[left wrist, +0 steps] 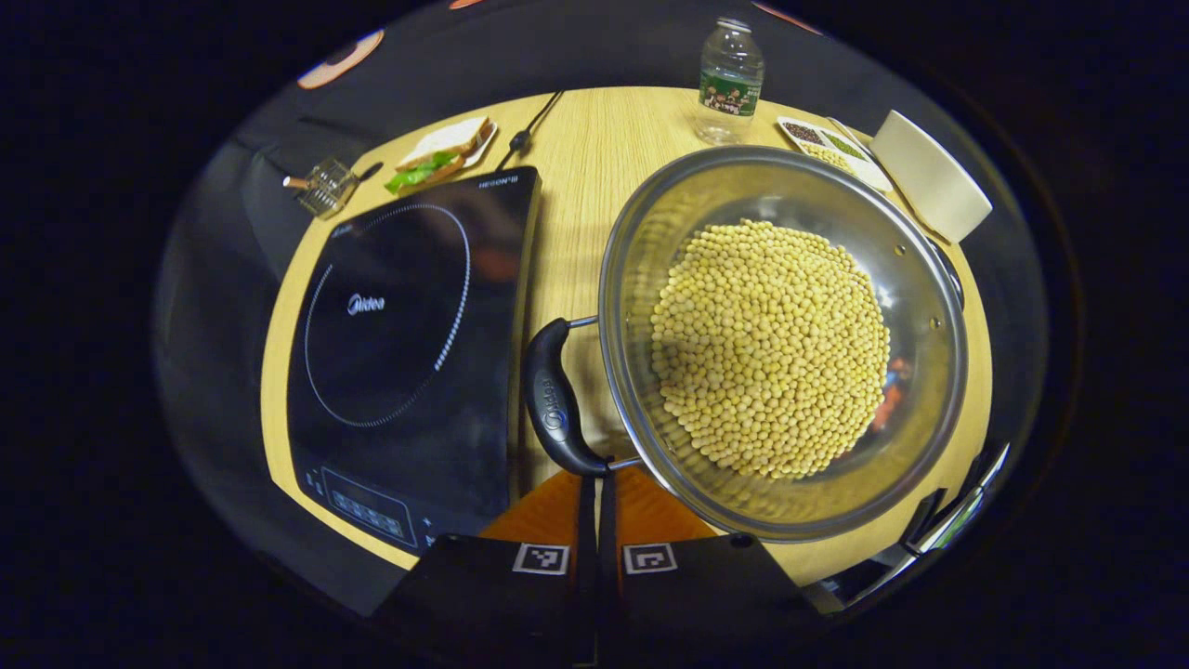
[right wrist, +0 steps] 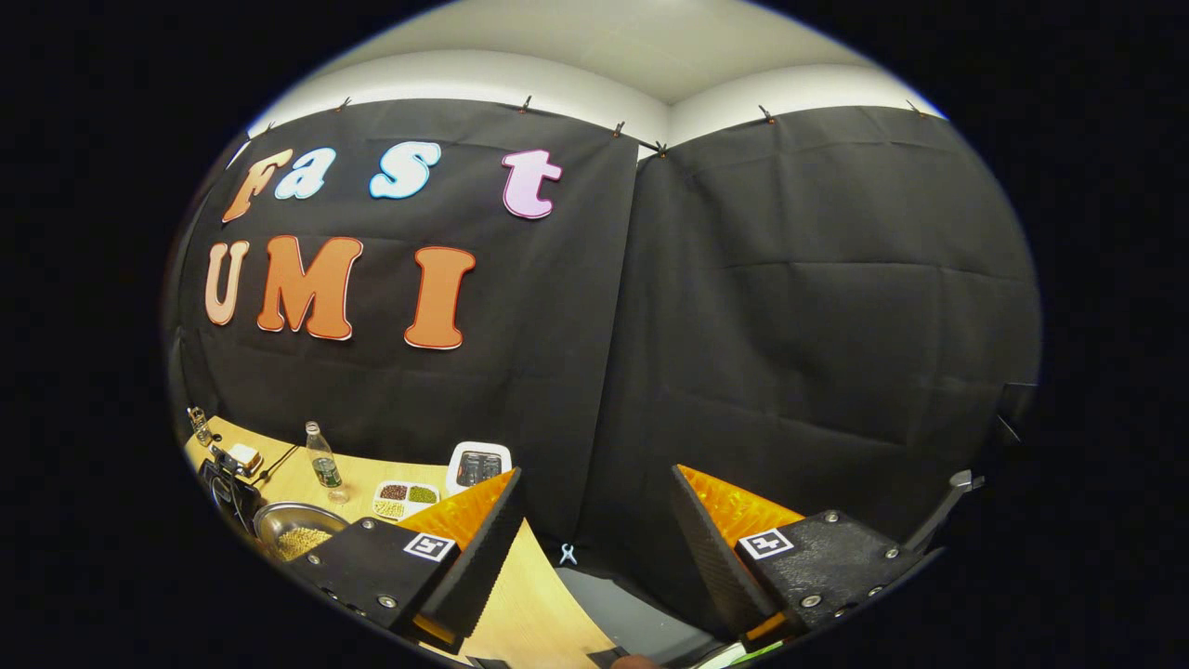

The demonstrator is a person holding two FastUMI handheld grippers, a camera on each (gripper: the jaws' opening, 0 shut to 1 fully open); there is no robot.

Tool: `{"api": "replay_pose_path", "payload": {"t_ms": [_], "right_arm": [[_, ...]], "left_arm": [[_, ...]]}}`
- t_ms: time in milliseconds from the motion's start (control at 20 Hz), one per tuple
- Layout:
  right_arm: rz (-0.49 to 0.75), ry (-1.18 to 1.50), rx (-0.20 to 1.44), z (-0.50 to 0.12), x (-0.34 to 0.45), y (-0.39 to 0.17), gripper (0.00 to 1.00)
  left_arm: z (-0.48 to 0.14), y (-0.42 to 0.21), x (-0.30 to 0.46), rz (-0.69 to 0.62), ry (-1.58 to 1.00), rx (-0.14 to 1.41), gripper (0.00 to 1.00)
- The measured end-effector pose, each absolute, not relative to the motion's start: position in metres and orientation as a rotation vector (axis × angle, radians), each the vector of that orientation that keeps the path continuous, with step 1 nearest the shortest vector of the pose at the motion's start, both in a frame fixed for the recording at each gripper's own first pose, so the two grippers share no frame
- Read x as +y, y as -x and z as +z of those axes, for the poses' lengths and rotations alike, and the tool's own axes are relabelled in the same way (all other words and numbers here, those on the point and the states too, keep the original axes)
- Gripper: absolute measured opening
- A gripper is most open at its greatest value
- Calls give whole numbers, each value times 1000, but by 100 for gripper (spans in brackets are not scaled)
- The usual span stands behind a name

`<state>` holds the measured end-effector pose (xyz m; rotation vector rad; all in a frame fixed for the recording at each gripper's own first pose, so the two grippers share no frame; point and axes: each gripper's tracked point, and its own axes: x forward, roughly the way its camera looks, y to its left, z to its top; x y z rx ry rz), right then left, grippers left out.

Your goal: First push the handle of the pot to place it horizontally, then grasp the pot with both hands and set it on the induction cooktop.

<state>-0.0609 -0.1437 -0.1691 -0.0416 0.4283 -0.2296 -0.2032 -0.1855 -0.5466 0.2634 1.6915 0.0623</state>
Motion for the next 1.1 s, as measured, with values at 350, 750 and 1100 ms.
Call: {"api": "replay_pose_path", "payload": {"t_ms": [350, 750, 1100], "right_arm": [[-205, 42, 449, -173, -128, 53, 95], [-133, 54, 460, -173, -92, 43, 95], [-72, 45, 475, -177, -59, 37, 95]], "left_arm": [[-545, 165, -180, -25, -356, 1566, 8], [-553, 127, -185, -140, -367, 1465, 8], [-566, 106, -200, -203, -381, 1411, 8]]}}
